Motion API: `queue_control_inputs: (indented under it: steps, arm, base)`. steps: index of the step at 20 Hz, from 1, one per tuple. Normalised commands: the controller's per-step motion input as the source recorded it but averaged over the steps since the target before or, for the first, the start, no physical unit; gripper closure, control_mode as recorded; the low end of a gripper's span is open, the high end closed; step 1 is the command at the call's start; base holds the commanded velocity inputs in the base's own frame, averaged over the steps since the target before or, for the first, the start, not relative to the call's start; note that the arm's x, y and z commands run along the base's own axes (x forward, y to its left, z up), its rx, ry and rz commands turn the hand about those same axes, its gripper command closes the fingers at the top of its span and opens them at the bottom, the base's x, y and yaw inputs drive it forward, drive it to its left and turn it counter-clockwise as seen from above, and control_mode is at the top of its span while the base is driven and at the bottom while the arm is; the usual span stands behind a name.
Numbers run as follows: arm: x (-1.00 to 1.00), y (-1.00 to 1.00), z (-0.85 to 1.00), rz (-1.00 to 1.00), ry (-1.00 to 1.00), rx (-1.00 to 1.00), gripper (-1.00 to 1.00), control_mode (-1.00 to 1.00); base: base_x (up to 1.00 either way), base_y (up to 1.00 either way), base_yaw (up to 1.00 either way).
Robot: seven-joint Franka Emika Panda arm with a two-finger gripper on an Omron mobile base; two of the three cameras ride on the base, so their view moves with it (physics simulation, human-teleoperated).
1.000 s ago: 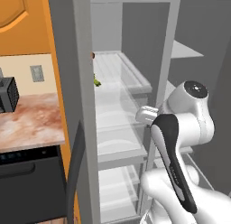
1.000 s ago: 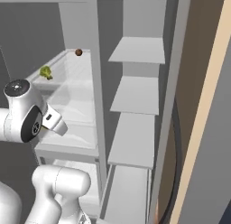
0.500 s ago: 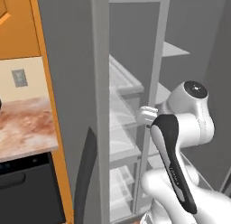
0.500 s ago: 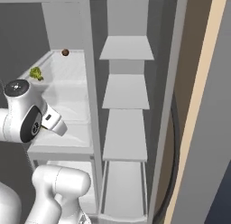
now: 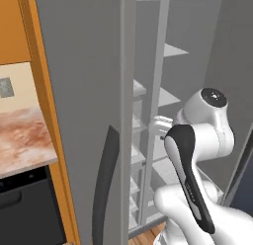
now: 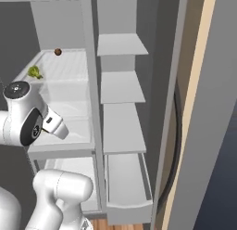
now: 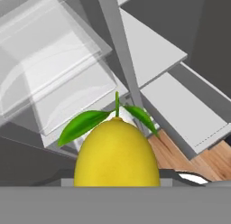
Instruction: Take the lemon and broccoli from the fridge shelf and place them in the freezer drawer to begin freezing them.
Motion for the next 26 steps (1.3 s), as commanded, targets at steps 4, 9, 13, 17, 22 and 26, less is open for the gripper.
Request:
queue_control_inputs:
  steps: [4,9,13,17,22,26]
  arm:
    - [0.00,0.00,0.00,0.00,0.00,0.00,1.00,1.00]
    - [-0.11,-0.01,0.00,-0.08,0.11,0.00,1.00,-1.00]
    - [0.00,-0.62,-0.08,-0.18,0.28,0.00,1.00,-1.00]
    - [0.00,-1.00,-0.32,-0.12,0.28,0.00,1.00,-1.00]
    - [0.00,-0.98,-0.42,-0.06,0.14,0.02,1.00,-1.00]
    - [0.00,-0.67,-0.61,-0.07,0.15,0.00,1.00,-1.00]
  base:
    - [-0.31,0.11,-0.23]
    - [-0.09,0.00,-0.07]
    - [0.00,0.00,0.00]
    - [0.00,0.00,0.00]
    - [0.00,0.00,0.00]
    - [0.00,0.00,0.00]
